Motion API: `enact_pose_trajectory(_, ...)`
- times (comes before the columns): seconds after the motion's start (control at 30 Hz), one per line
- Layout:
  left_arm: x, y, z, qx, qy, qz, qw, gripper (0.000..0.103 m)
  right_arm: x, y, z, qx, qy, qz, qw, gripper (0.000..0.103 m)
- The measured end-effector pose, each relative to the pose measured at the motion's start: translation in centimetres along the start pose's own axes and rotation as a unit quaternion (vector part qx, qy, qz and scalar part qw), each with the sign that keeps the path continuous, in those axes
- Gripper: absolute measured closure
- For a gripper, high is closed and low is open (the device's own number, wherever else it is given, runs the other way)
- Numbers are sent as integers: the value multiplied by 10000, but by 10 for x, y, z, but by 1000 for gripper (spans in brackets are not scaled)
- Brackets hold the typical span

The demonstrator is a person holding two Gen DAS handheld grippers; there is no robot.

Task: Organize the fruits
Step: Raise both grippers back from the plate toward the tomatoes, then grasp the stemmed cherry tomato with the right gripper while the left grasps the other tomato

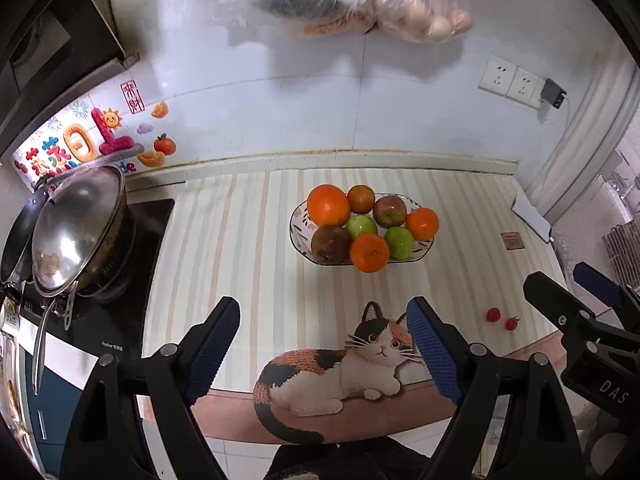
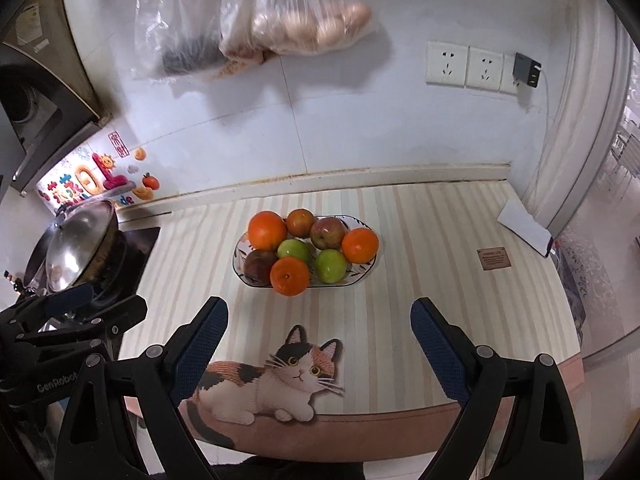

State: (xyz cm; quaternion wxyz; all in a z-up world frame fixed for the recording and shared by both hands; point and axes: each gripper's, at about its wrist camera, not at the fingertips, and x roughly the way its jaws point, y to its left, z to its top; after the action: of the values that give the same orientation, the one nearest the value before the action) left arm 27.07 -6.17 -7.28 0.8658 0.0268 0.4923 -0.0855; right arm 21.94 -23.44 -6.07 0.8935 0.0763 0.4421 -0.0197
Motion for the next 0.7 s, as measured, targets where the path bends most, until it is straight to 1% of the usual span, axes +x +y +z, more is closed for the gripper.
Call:
enact_pose_trajectory(0.2,-14,4,-14,91,-69,-108,9999,18,-26,13,-14,54,-166,-68,9998,8)
enact_pose_trajectory(0.33,-19,8,-23,120,-68,-175,9998,18,-32,17,-21,147,-185,-79,9997,8)
enact_pose_trajectory(0.43,-20,8,-26,172,-79,-178,9997,18,-34,14,-25,294,-233,16,9993,8)
enact_pose_trajectory(0.5,-17,6,-26,177,-63,-176,9997,18,-30,7,-28,499,-166,122,9985,8)
enact_pose_trajectory(0.6,-6,-3,-22,239,-16,-92,9997,18,-14,-22,-32,953,35,167,9953,8)
enact_pose_trajectory(0.7,15,-20,-17,364,99,-15,9993,18,8,-62,-40,1389,211,-29,9901,8)
